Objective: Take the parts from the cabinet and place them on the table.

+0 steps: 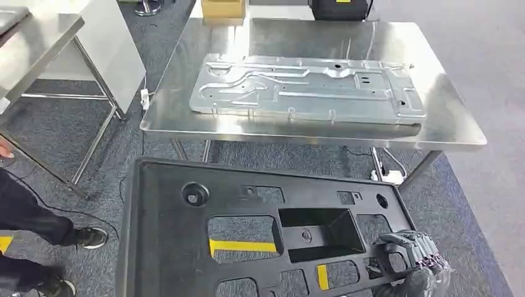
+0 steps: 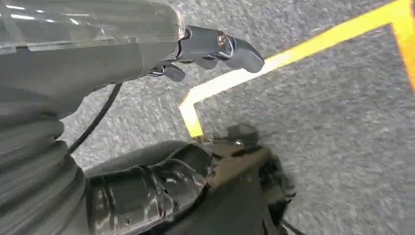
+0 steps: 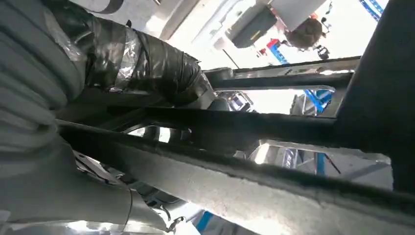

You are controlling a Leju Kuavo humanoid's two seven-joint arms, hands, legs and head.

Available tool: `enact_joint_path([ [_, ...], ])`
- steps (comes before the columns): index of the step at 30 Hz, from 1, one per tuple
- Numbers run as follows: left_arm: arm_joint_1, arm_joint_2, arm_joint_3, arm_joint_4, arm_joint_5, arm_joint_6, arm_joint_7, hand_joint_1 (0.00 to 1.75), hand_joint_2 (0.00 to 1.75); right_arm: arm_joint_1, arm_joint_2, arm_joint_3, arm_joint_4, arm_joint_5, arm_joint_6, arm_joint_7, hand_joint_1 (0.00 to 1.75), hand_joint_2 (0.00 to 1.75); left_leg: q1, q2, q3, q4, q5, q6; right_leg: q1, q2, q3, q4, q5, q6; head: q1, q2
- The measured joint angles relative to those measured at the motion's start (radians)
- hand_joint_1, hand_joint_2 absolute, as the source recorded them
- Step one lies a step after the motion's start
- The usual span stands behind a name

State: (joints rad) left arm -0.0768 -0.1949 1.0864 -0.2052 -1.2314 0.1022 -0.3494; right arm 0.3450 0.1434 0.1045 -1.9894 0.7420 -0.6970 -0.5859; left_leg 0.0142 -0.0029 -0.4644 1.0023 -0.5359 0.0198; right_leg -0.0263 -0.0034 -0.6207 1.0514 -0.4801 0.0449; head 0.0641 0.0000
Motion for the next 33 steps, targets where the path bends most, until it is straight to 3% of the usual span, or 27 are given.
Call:
enact_joint_path([
  [1, -0.005, 0.000, 0.000, 0.000, 0.000, 0.000, 0.000, 0.00, 1.75, -0.001, -0.001, -0.001, 0.000, 0.000, 0.000, -0.002, 1.75, 1.75, -0.002, -0.001, -0.002, -0.003, -0.005, -0.008, 0.006, -0.001, 0.000, 0.005, -0.005, -0.013, 0.001, 0.000],
  [2, -0.005, 0.000, 0.000, 0.000, -0.002, -0.001, 0.000, 0.00, 1.75, -0.001, -0.002, -0.002, -0.002, -0.002, 0.000, -0.002, 1.75, 1.75, -0.003, 0.000, -0.001, -0.006, -0.013, -0.016, 0.006, 0.001, 0.005, 0.003, 0.017, -0.023, 0.001, 0.000],
  [3, -0.003, 0.000, 0.000, 0.000, -0.004, -0.001, 0.000, 0.00, 1.75, -0.002, -0.002, -0.002, -0.002, -0.003, 0.000, -0.003, 1.75, 1.75, -0.003, 0.001, 0.011, 0.003, -0.007, -0.023, 0.004, 0.002, 0.007, 0.001, 0.012, -0.032, 0.000, 0.000],
  [5, -0.004, 0.000, 0.000, 0.000, -0.004, -0.001, 0.000, 0.00, 1.75, -0.003, -0.002, -0.002, -0.003, -0.003, 0.000, -0.004, 1.75, 1.75, 0.002, 0.001, 0.006, 0.033, -0.016, -0.028, 0.002, 0.003, 0.028, -0.005, 0.009, -0.048, 0.000, 0.000],
  [7, -0.006, 0.000, 0.000, 0.000, -0.004, -0.001, 0.000, 0.00, 1.75, -0.007, -0.002, -0.002, -0.004, -0.003, 0.000, -0.004, 1.75, 1.75, 0.002, 0.001, -0.069, 0.158, -0.048, -0.033, 0.005, 0.003, 0.037, -0.008, 0.001, -0.059, -0.001, 0.000],
  [9, -0.005, 0.000, 0.000, 0.000, -0.005, -0.001, 0.000, 0.00, 1.75, -0.008, -0.003, -0.002, -0.004, -0.003, 0.000, -0.002, 1.75, 1.75, 0.002, 0.001, -0.164, 0.294, -0.116, -0.034, 0.012, 0.003, 0.046, -0.008, -0.010, -0.067, -0.001, 0.000],
  [10, -0.002, 0.000, 0.000, 0.000, -0.006, -0.001, 0.000, 0.00, 1.75, -0.008, -0.003, -0.002, -0.003, -0.003, 0.000, 0.000, 1.75, 1.75, 0.002, 0.001, -0.192, 0.316, -0.122, -0.032, 0.015, 0.005, 0.053, -0.008, -0.017, -0.068, -0.001, 0.000],
  [11, 0.001, 0.000, 0.000, 0.000, -0.006, -0.001, 0.001, 0.00, 1.75, -0.008, -0.003, -0.002, -0.003, -0.005, 0.000, 0.001, 1.75, 1.75, 0.001, 0.001, -0.199, 0.296, -0.099, -0.026, 0.019, 0.009, 0.063, -0.008, -0.024, -0.068, -0.001, 0.000],
  [13, 0.002, 0.000, 0.000, 0.000, -0.007, -0.001, 0.002, 0.00, 1.75, -0.009, -0.003, -0.002, -0.003, -0.006, 0.000, 0.002, 1.75, 1.75, -0.007, 0.001, -0.168, 0.167, 0.003, -0.007, 0.027, 0.010, 0.085, -0.009, -0.038, -0.068, -0.001, 0.000],
  [14, 0.002, 0.000, 0.000, 0.000, -0.008, -0.001, 0.002, 0.00, 1.75, -0.009, -0.003, -0.002, -0.003, -0.006, 0.000, 0.003, 1.75, 1.75, -0.014, 0.001, -0.144, 0.082, 0.069, 0.012, 0.029, 0.009, 0.094, -0.010, -0.046, -0.068, -0.001, 0.000],
  [15, 0.002, 0.002, 0.000, 0.000, -0.008, -0.001, 0.002, 0.00, 1.75, -0.010, -0.003, -0.002, -0.003, -0.006, 0.000, 0.003, 1.75, 1.75, -0.021, 0.002, -0.139, 0.062, 0.079, 0.028, 0.022, 0.009, 0.096, -0.012, -0.051, -0.066, 0.003, 0.000],
  [16, -0.002, 0.005, 0.000, 0.000, -0.008, -0.001, 0.002, 0.00, 1.75, -0.011, -0.003, -0.002, -0.003, -0.006, 0.000, 0.003, 1.75, 1.75, -0.031, 0.001, -0.145, 0.052, 0.032, 0.030, 0.022, 0.015, 0.100, -0.014, -0.056, -0.055, 0.001, 0.000],
  [17, -0.005, 0.004, -0.001, 0.000, -0.011, -0.001, 0.001, 0.00, 1.75, -0.011, -0.003, -0.002, -0.003, -0.006, 0.000, 0.004, 1.75, 1.75, -0.036, -0.002, -0.131, 0.041, 0.045, 0.032, 0.018, 0.011, 0.102, -0.018, -0.060, -0.047, -0.007, 0.000],
  [19, 0.004, 0.004, -0.003, 0.000, -0.015, -0.001, 0.002, 0.00, 1.75, -0.011, -0.005, -0.003, -0.003, -0.006, 0.000, 0.004, 1.75, 1.75, -0.033, -0.003, -0.111, 0.011, 0.065, 0.041, 0.022, 0.010, 0.119, 0.004, -0.041, -0.038, -0.005, 0.000],
  [21, 0.001, 0.003, -0.003, 0.000, -0.016, -0.001, 0.003, 0.00, 1.75, -0.013, -0.005, -0.003, -0.003, -0.006, 0.000, 0.004, 1.75, 1.75, -0.023, 0.002, -0.079, -0.002, 0.074, 0.039, 0.019, 0.009, 0.109, 0.037, -0.072, -0.028, -0.003, 0.000],
  [24, -0.005, 0.002, -0.005, 0.000, -0.017, -0.003, 0.003, 0.00, 1.75, -0.015, -0.005, -0.003, -0.003, -0.009, 0.000, 0.004, 1.75, 1.75, -0.022, 0.001, -0.076, -0.001, 0.065, 0.040, 0.011, 0.009, -0.008, 0.214, -0.159, -0.011, -0.003, 0.000],
  [25, -0.004, 0.002, -0.005, 0.000, -0.017, -0.003, 0.003, 0.00, 1.75, -0.015, -0.005, -0.004, -0.003, -0.010, 0.000, 0.004, 1.75, 1.75, -0.021, 0.001, -0.073, 0.001, 0.060, 0.038, 0.009, 0.009, -0.041, 0.250, -0.165, -0.007, -0.003, 0.000],
  [26, -0.002, 0.001, -0.005, 0.000, -0.017, -0.003, 0.004, 0.00, 1.75, -0.014, -0.005, -0.004, -0.003, -0.012, 0.000, 0.004, 1.75, 1.75, -0.018, 0.001, -0.067, 0.002, 0.053, 0.034, 0.006, 0.009, -0.054, 0.243, -0.140, -0.004, -0.003, 0.000],
  [27, 0.000, 0.000, -0.005, 0.000, -0.017, -0.003, 0.006, 0.00, 1.75, -0.014, -0.005, -0.005, -0.003, -0.013, 0.000, 0.004, 1.75, 1.75, -0.016, 0.000, -0.058, 0.003, 0.046, 0.030, 0.003, 0.008, -0.045, 0.198, -0.096, -0.001, -0.003, 0.000],
  [29, 0.002, -0.003, -0.006, 0.000, -0.018, -0.003, 0.009, 0.00, 1.75, -0.013, -0.006, -0.006, -0.003, -0.013, 0.000, 0.004, 1.75, 1.75, -0.007, 0.000, -0.035, 0.010, 0.025, 0.018, -0.003, 0.008, 0.010, 0.035, 0.025, 0.005, -0.003, 0.000],
  [30, 0.003, -0.003, -0.006, 0.000, -0.018, -0.003, 0.011, 0.00, 1.75, -0.013, -0.006, -0.007, -0.002, -0.013, 0.000, 0.004, 1.75, 1.75, -0.007, 0.000, -0.036, 0.008, 0.016, 0.009, 0.002, 0.008, 0.016, 0.025, 0.017, 0.002, -0.002, 0.000],
  [31, -0.003, -0.003, -0.006, 0.000, -0.019, -0.003, 0.011, 0.00, 1.75, -0.013, -0.006, -0.008, 0.000, -0.014, 0.000, 0.002, 1.75, 1.75, -0.007, -0.003, -0.034, 0.019, 0.013, 0.004, 0.007, 0.007, 0.005, 0.000, -0.018, -0.009, 0.000, 0.000],
  [32, -0.006, -0.005, -0.007, 0.000, -0.019, -0.003, 0.013, 0.00, 1.75, -0.011, -0.007, -0.009, -0.002, -0.015, 0.000, 0.002, 1.75, 1.75, -0.009, -0.002, -0.037, 0.017, 0.007, -0.004, 0.015, 0.006, 0.010, 0.011, 0.000, -0.026, -0.003, 0.000],
  [33, -0.002, -0.005, -0.007, 0.000, -0.019, -0.004, 0.014, 0.00, 1.75, -0.005, -0.007, -0.010, -0.002, -0.016, 0.000, 0.002, 1.75, 1.75, -0.010, -0.002, -0.026, 0.019, 0.010, -0.014, 0.011, 0.008, 0.010, 0.010, -0.002, -0.041, -0.002, 0.000],
])
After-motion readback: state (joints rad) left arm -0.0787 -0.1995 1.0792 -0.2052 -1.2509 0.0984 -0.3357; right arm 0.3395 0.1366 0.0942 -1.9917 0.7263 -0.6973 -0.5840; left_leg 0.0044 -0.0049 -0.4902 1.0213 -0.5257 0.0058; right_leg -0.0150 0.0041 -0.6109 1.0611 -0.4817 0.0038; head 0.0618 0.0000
